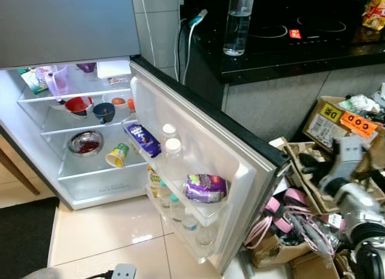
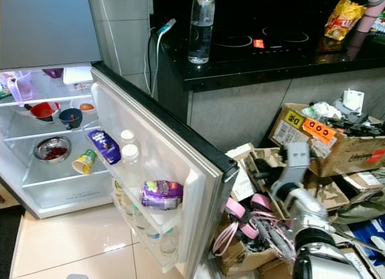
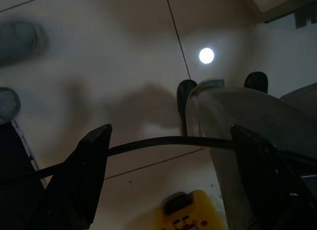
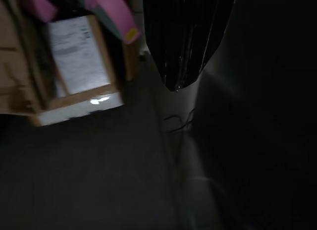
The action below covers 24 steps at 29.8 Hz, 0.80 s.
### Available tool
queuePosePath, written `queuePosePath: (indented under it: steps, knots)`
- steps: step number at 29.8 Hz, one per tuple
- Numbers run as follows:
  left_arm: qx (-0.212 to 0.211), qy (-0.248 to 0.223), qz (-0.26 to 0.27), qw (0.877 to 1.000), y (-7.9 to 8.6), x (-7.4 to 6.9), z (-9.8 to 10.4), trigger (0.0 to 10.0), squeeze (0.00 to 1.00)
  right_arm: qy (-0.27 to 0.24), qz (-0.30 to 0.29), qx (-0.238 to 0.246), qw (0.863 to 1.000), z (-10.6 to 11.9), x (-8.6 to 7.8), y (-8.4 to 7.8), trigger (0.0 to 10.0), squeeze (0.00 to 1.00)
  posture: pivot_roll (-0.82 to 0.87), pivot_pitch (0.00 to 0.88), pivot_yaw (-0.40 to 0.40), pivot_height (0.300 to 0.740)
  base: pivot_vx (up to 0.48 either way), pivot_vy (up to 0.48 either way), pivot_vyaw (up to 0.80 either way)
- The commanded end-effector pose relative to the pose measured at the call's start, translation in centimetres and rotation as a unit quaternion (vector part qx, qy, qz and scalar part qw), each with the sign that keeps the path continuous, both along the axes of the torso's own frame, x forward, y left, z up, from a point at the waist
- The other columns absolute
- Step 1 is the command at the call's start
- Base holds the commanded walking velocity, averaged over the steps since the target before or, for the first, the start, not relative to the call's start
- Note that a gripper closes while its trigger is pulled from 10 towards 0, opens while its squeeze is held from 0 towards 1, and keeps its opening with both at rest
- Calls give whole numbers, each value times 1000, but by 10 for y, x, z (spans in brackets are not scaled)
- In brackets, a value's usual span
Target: Restocking fridge
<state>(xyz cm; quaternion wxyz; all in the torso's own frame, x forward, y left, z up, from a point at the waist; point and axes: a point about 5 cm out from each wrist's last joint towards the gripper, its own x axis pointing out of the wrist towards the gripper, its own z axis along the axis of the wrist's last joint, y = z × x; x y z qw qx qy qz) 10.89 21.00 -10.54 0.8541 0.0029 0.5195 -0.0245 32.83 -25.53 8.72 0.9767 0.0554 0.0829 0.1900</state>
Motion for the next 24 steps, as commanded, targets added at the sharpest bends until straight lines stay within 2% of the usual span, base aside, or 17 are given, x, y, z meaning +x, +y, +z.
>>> queuePosePath:
  steps: [1, 4, 12, 16, 21, 24]
  knots:
    - [-4, 26, -5, 1000, -2, -12, -4, 10000, 0, 12, 28, 1, 1000, -7, -5, 4, 10000, 0, -60, 0, -28, 740, 0, 0, 0]
    - [-4, 26, -4, 1000, -2, -13, -4, 10000, 0, 34, 85, -9, 996, -18, -14, 12, 10000, 0, -64, 0, -26, 740, 0, 0, 706]
    - [-5, 27, -5, 1000, -2, -13, -4, 10000, 0, 58, 85, -7, 995, -27, -20, 10, 10000, 0, -65, 0, -25, 740, 0, 0, 780]
    - [-6, 26, -6, 1000, -2, -12, -4, 10000, 0, 85, 73, -20, 994, -38, -25, 11, 10000, 0, -66, 0, -24, 740, 0, 0, 0]
    - [-5, 27, -7, 1000, -2, -12, -4, 10000, 0, 113, 93, -42, 988, -53, -33, 21, 10000, 0, -66, 0, -24, 740, 0, 0, 0]
    - [-5, 27, -7, 1000, -2, -12, -4, 10000, 0, 113, 104, -41, 987, -55, -35, 26, 10000, 0, -66, 0, -24, 740, 0, 0, 142]
